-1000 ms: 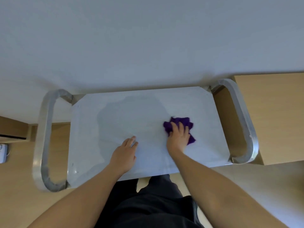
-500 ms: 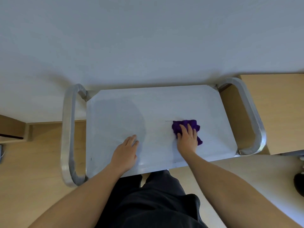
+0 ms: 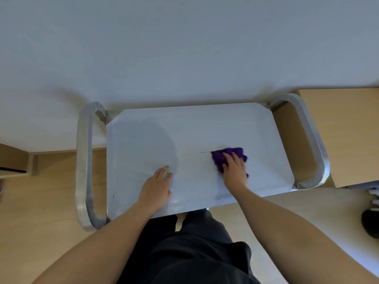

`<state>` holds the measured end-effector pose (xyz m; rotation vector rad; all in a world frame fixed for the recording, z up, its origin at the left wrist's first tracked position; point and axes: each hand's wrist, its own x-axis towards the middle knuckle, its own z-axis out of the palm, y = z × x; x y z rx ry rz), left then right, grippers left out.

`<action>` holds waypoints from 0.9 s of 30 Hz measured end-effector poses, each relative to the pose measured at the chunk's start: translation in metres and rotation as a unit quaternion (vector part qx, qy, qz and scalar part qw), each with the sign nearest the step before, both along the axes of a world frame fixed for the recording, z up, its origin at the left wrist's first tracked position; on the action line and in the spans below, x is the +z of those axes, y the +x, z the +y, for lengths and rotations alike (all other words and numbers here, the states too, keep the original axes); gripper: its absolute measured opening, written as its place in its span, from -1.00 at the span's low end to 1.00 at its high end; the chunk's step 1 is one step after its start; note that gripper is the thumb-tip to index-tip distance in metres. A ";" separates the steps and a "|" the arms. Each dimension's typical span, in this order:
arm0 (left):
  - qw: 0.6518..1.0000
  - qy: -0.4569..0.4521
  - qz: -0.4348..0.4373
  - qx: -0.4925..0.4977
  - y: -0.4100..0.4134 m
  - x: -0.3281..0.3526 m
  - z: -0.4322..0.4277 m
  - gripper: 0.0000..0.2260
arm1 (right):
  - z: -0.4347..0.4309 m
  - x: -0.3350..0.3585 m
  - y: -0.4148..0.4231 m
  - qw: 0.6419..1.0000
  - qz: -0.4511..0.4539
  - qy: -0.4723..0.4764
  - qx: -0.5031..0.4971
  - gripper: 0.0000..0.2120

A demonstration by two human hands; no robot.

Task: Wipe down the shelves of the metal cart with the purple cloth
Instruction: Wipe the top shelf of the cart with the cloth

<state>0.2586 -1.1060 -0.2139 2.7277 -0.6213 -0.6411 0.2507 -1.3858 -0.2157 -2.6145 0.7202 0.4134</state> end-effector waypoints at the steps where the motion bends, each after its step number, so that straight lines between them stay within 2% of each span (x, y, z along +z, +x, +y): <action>1: 1.000 0.000 -0.004 0.001 -0.001 0.000 -0.002 -0.52 | -0.003 0.000 -0.003 1.000 0.011 -0.010 -0.023 -0.57; 4: 1.000 0.015 -0.010 -0.003 -0.004 -0.004 -0.008 -0.57 | 0.030 -0.007 -0.004 0.999 -0.001 -0.038 0.003 -0.55; 8: 0.999 0.042 -0.015 -0.004 -0.003 -0.004 -0.016 -0.60 | 0.091 -0.013 -0.020 0.983 -0.035 0.017 0.182 -0.51; 11: 0.998 0.055 -0.027 0.001 -0.002 -0.004 -0.023 -0.61 | 0.059 -0.014 -0.024 0.963 -0.055 0.021 0.261 -0.49; 13: 0.998 0.051 -0.028 -0.005 -0.001 -0.001 -0.034 -0.60 | 0.015 -0.016 -0.026 0.968 -0.048 0.001 0.245 -0.51; 16: 0.999 0.037 -0.011 -0.030 -0.001 0.005 -0.062 -0.57 | -0.065 -0.008 -0.041 0.996 -0.031 -0.026 0.085 -0.56; 18: 0.999 0.028 0.003 -0.036 -0.002 0.009 -0.084 -0.56 | -0.103 -0.001 -0.056 1.000 -0.013 -0.017 -0.023 -0.57; 22: 0.998 0.003 0.016 -0.061 -0.006 0.013 -0.127 -0.55 | -0.098 -0.006 -0.054 0.991 0.008 -0.033 -0.130 -0.56; 24: 0.997 -0.002 0.015 -0.071 -0.008 0.012 -0.147 -0.56 | -0.072 -0.007 -0.049 0.996 -0.006 -0.033 -0.082 -0.53; 27: 0.996 -0.023 0.001 -0.082 -0.012 0.010 -0.173 -0.59 | -0.056 -0.004 -0.056 0.995 -0.009 -0.001 0.100 -0.46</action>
